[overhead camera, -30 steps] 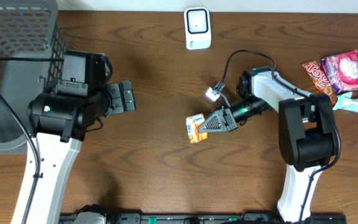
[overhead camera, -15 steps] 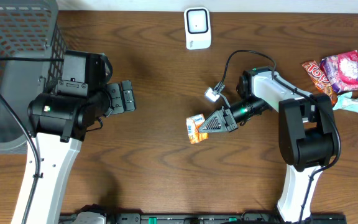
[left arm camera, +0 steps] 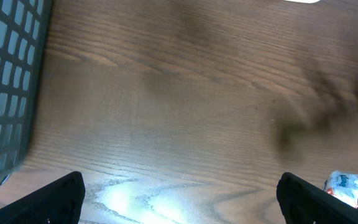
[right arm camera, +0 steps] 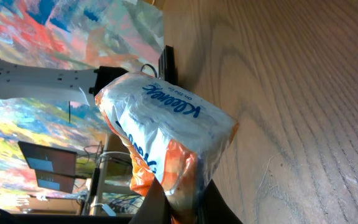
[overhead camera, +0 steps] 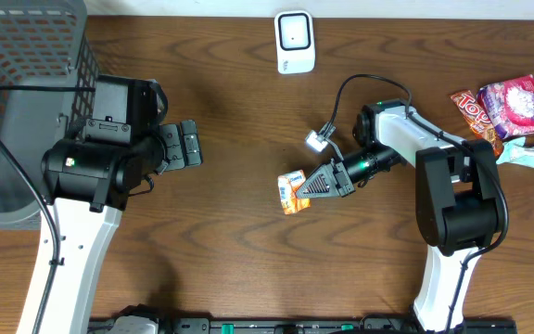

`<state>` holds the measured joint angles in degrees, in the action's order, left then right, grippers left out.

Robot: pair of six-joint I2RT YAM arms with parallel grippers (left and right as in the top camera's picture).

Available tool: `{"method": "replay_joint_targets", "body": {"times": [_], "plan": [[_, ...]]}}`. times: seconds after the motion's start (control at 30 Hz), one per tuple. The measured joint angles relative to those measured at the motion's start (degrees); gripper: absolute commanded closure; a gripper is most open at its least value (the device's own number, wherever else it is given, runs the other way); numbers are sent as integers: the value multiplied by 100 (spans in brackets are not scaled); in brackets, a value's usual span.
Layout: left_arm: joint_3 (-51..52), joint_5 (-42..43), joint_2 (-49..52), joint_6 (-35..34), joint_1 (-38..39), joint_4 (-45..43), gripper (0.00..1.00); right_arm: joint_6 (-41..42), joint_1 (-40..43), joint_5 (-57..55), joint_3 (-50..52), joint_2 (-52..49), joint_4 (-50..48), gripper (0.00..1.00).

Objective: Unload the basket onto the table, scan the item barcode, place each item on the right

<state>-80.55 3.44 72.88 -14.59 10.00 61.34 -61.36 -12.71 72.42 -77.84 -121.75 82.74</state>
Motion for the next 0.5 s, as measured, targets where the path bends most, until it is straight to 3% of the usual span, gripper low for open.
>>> {"method": "replay_joint_targets", "body": {"times": [0.33,0.5], "plan": [[0,2,0,2,0,2,2,463,0,-13,-17,0,-7,98],[0,2,0,0,0,2,2,1320,0,-354,-358,0,-409,98]]}}
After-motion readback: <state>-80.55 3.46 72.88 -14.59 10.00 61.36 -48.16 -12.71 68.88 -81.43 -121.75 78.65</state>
